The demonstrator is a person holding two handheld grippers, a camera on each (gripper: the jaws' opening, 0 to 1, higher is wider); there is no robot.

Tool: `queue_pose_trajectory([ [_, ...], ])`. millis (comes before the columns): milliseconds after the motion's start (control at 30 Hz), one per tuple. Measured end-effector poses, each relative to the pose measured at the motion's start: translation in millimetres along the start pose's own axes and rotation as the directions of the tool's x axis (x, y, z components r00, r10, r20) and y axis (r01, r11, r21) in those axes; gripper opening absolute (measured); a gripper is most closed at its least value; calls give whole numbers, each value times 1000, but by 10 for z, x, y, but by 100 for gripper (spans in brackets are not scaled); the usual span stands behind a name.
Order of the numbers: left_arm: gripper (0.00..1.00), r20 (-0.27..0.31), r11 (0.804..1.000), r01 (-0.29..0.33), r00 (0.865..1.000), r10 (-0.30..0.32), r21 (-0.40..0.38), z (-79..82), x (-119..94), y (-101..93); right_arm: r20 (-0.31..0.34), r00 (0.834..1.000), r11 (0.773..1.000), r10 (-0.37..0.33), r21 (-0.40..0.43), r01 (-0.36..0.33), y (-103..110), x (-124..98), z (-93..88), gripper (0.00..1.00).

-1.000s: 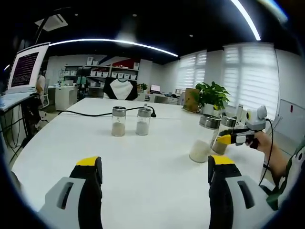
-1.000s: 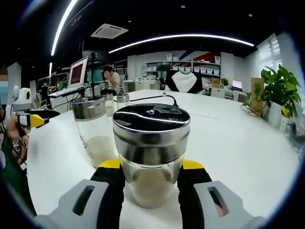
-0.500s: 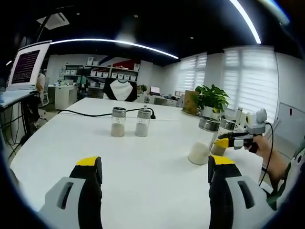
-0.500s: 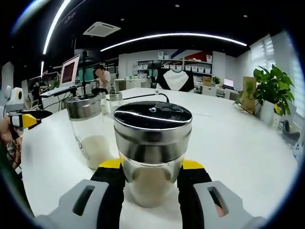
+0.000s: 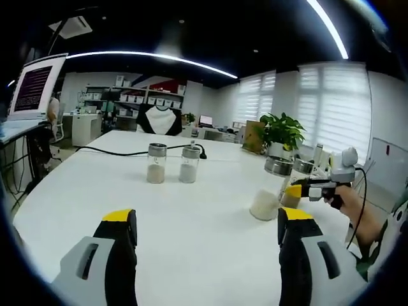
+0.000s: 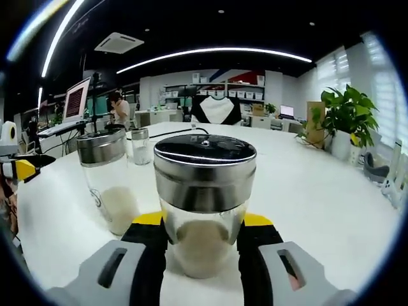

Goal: Rotate the seasoning bottle until the label or dispensing opening points toward the visible target arrow and the bottle remains upright within the marked orientation range

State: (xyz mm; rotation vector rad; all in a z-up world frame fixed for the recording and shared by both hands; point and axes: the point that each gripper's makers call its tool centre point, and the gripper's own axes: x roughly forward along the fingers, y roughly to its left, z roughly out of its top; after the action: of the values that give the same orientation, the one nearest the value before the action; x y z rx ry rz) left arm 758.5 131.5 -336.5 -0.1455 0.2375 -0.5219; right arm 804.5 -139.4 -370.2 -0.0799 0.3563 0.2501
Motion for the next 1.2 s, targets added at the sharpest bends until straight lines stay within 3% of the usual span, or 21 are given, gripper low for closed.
queue_pose_trajectory([
  [733,97,0,1000,11,1000,-11,-15,33,-2,-45,-47,991,991,-126,38,128,-42,4,-19,42],
  [1200,96,-4,1000,8,1000,-8,-12,37,0,-37,-50,991,991,-127,39,129,-42,-1,-33,42],
])
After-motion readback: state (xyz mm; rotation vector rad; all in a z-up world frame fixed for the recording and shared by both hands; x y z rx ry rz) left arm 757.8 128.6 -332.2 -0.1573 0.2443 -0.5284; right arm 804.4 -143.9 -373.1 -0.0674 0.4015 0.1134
